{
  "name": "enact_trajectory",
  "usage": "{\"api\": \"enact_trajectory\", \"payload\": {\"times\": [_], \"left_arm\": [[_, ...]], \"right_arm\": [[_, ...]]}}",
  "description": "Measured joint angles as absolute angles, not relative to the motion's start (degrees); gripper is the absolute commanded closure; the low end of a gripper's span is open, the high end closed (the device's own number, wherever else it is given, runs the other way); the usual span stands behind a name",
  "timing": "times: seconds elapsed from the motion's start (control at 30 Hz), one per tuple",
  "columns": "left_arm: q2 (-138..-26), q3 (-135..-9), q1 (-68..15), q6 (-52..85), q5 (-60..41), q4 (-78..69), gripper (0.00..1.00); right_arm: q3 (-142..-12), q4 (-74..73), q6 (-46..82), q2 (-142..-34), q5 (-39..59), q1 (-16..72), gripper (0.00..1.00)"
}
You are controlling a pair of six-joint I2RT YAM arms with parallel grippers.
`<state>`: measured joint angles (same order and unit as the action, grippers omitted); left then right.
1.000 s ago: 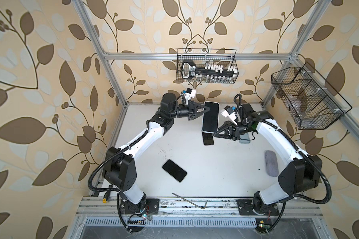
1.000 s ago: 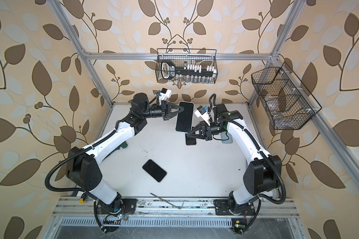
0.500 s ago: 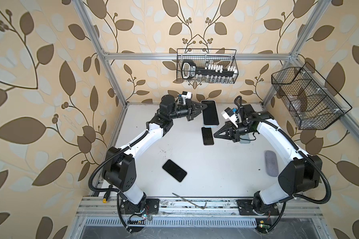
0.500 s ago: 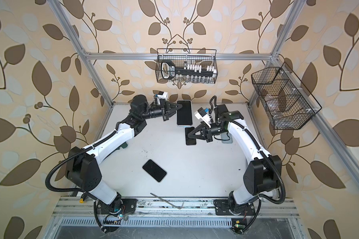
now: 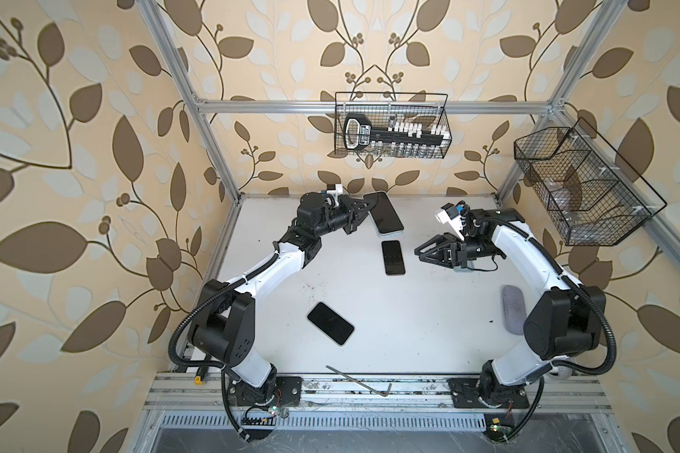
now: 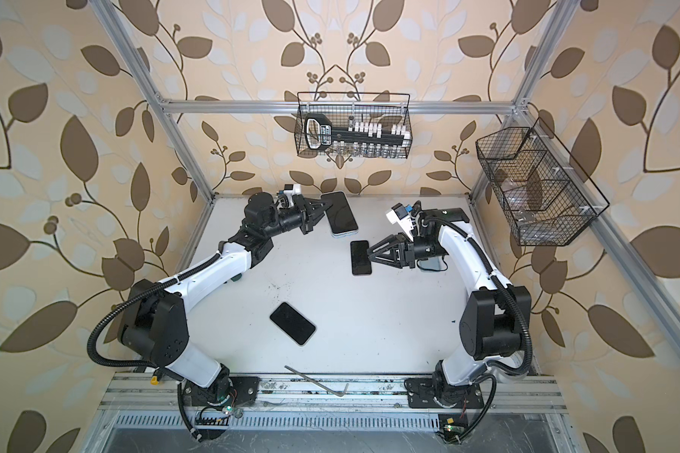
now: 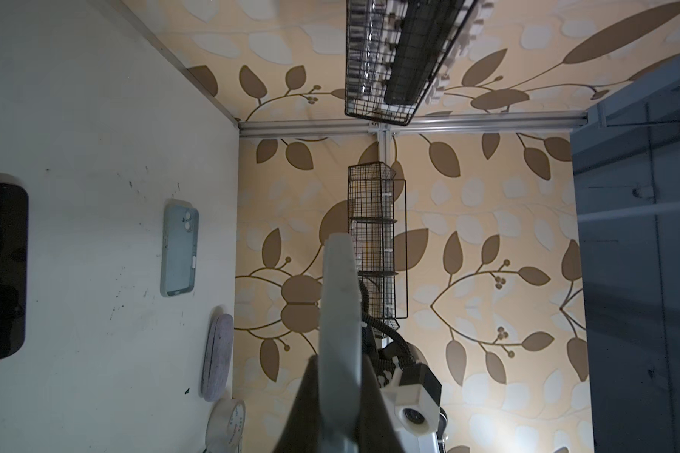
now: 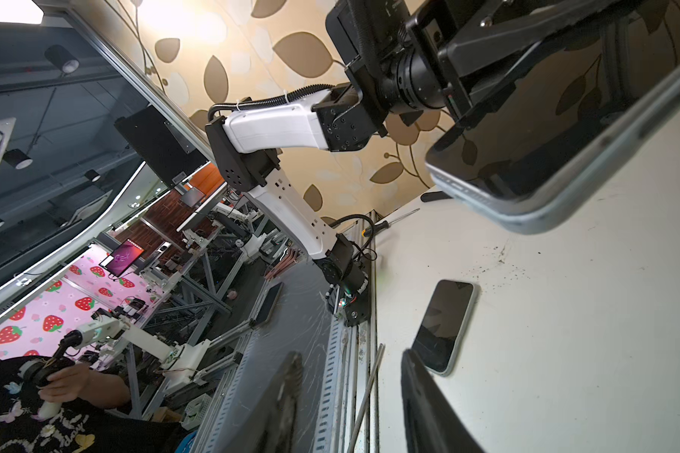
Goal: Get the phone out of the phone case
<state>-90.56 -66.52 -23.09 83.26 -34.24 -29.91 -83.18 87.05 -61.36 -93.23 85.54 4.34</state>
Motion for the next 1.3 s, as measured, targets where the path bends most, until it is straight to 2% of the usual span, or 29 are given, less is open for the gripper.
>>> {"api": "enact_trajectory", "payload": {"times": [0.2,0.7,1.3], "left_arm": [[-90.59,-66.37,-23.18,83.35,-32.71,-31.62,1.0],[-88.47,-70.87,-23.18,74.17,-31.03,-19.14,1.0],[-87.9,-75.64,-22.74,68.27,-29.78,-10.41,1.0]], "right_arm": [[-82.94,88.47,-61.3,-93.71,85.45,2.83,0.59],[-89.86,88.99,-59.42,-100.71,82.81,2.13,0.6],[-103.81,88.31,-54.04,-110.91,80.03,1.48,0.59]]}}
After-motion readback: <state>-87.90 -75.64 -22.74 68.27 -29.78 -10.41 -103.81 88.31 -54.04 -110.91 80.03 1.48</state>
